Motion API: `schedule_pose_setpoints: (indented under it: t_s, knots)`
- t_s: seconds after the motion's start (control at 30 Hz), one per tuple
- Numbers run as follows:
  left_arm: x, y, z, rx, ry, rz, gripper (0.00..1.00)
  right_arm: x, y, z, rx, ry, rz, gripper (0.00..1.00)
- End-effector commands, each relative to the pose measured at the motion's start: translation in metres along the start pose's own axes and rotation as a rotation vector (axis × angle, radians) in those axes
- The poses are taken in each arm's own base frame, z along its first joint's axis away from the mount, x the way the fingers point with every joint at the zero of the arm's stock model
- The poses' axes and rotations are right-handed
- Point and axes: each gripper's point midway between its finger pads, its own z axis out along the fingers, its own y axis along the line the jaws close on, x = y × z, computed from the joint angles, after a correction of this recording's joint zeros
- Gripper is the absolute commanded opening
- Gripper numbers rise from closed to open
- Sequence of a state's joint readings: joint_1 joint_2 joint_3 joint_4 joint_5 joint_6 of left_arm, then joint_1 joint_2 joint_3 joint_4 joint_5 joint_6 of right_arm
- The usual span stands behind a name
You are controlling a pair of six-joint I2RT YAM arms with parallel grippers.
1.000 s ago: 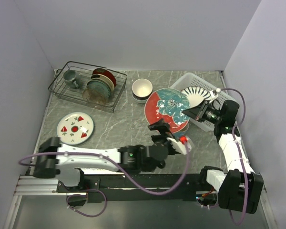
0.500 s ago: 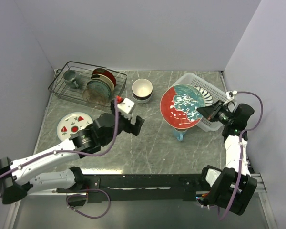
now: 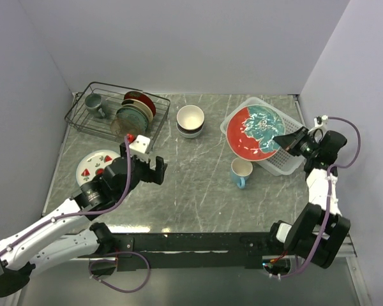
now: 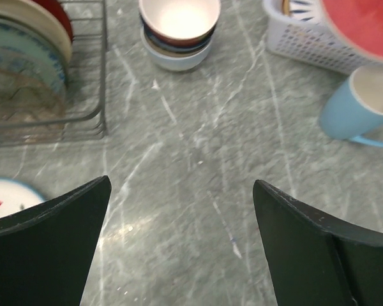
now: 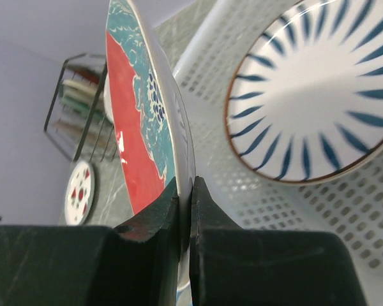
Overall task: Place the mixed dishes into the plastic bin
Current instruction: Place the plate in the plastic bin.
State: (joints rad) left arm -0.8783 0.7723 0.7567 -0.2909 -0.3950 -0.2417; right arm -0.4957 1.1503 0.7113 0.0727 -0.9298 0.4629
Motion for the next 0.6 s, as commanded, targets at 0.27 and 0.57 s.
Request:
schedule_pose_setpoints:
  t_s: [0.27,0.57]
  knots:
    - [-0.005,0.027,-0.017,-0.106,-0.034,0.001,0.99,-0.087,-0.009,0.012,0.130,-0.195,0.023,0.00]
    - [-0.006,0.030,-0.019,-0.121,-0.041,0.002,0.99,-0.103,-0.044,0.023,0.254,-0.225,0.050,0.00]
